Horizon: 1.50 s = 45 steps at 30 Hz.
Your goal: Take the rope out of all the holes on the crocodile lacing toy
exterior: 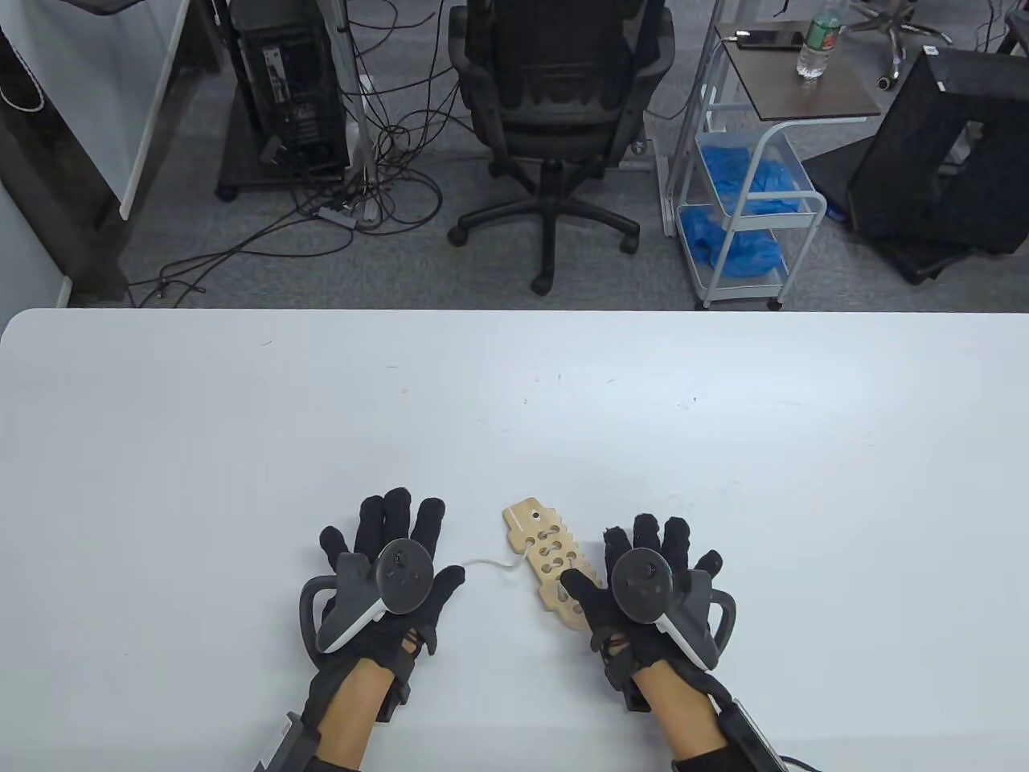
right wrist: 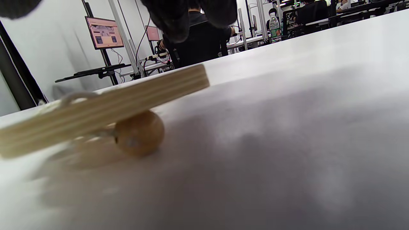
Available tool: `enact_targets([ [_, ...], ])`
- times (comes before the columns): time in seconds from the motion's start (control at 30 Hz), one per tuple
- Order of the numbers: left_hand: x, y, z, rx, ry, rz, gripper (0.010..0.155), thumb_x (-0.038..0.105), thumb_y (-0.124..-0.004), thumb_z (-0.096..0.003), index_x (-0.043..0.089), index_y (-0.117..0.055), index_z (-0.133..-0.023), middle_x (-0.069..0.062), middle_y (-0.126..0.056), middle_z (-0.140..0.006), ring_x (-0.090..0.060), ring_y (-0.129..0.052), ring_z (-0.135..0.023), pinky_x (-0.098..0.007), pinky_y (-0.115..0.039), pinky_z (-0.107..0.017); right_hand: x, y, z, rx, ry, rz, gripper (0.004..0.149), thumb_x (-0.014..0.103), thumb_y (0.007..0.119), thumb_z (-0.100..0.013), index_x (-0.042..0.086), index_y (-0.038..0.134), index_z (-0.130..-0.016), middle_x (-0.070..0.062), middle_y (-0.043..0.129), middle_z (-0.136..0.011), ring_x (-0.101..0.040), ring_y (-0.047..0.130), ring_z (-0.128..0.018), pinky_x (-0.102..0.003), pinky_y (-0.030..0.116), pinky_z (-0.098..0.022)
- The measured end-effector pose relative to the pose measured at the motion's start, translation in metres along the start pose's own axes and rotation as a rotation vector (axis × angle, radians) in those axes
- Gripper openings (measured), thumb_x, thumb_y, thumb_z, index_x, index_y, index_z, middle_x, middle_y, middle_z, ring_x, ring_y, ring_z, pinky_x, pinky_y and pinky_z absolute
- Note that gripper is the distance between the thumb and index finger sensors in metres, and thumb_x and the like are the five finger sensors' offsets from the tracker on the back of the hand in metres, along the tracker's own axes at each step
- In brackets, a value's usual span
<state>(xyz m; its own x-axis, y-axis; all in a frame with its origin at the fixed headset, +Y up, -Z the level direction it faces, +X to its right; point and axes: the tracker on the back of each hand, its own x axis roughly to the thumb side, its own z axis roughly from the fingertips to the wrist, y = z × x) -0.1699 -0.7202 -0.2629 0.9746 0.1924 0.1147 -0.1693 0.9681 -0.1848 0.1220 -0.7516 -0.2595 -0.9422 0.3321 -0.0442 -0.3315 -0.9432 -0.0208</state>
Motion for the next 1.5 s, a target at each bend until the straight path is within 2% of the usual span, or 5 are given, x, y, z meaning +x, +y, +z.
enact_targets([
  [0.37, -0.003, 0.000, 0.001, -0.013, 0.010, 0.019, 0.084, 0.064, -0.057, -0.0513, 0.034, -0.015, -0.118, -0.012, -0.013, -0.125, -0.039, -0.008, -0.115, -0.080, -0.010, -0.069, 0.004, 0.019, -0.002, 0.324, 0.027, 0.047, 0.089, 0.064, 0.080, -0.032, 0.003, 0.061, -0.093, -0.027, 0.048, -0.107, -0.058, 0.032, -0.097, -0.084, 0.019, -0.056],
  [0.8, -0.001, -0.001, 0.001, -0.024, -0.002, 0.038, 0.084, 0.064, -0.057, -0.0514, 0.034, -0.015, -0.118, -0.012, -0.013, -0.126, -0.039, -0.008, -0.115, -0.080, -0.010, -0.069, -0.008, 0.015, -0.008, 0.229, 0.092, -0.172, 0.051, 0.045, 0.086, -0.035, 0.015, 0.077, -0.076, -0.013, 0.068, -0.102, -0.055, 0.050, -0.096, -0.081, 0.034, -0.060],
  [1.0, -0.003, 0.000, 0.001, 0.003, -0.008, 0.061, 0.084, 0.064, -0.057, -0.0513, 0.035, -0.015, -0.118, -0.012, -0.013, -0.125, -0.038, -0.012, -0.115, -0.080, -0.011, -0.069, -0.014, 0.004, -0.010, 0.131, 0.050, -0.244, 0.041, 0.041, 0.087, -0.033, 0.023, 0.085, -0.070, -0.007, 0.097, -0.079, -0.042, 0.079, -0.087, -0.079, 0.043, -0.060],
  [1.2, -0.004, 0.002, 0.002, 0.004, -0.020, 0.099, 0.084, 0.064, -0.057, -0.0513, 0.034, -0.016, -0.118, -0.012, -0.013, -0.126, -0.039, -0.013, -0.115, -0.080, -0.012, -0.069, -0.013, -0.013, -0.006, 0.012, 0.020, -0.381, 0.041, 0.040, 0.087, -0.034, 0.021, 0.085, -0.070, -0.009, 0.101, -0.071, -0.037, 0.093, -0.077, -0.076, 0.051, -0.060],
  [1.5, -0.009, -0.001, 0.001, -0.012, -0.015, 0.163, 0.081, 0.063, -0.058, -0.0510, 0.033, -0.027, -0.119, -0.013, -0.022, -0.126, -0.040, -0.020, -0.115, -0.081, -0.017, -0.069, -0.012, -0.063, 0.013, -0.360, -0.148, -0.546, 0.042, 0.042, 0.086, -0.035, 0.021, 0.084, -0.071, -0.008, 0.102, -0.069, -0.033, 0.098, -0.071, -0.074, 0.056, -0.060],
])
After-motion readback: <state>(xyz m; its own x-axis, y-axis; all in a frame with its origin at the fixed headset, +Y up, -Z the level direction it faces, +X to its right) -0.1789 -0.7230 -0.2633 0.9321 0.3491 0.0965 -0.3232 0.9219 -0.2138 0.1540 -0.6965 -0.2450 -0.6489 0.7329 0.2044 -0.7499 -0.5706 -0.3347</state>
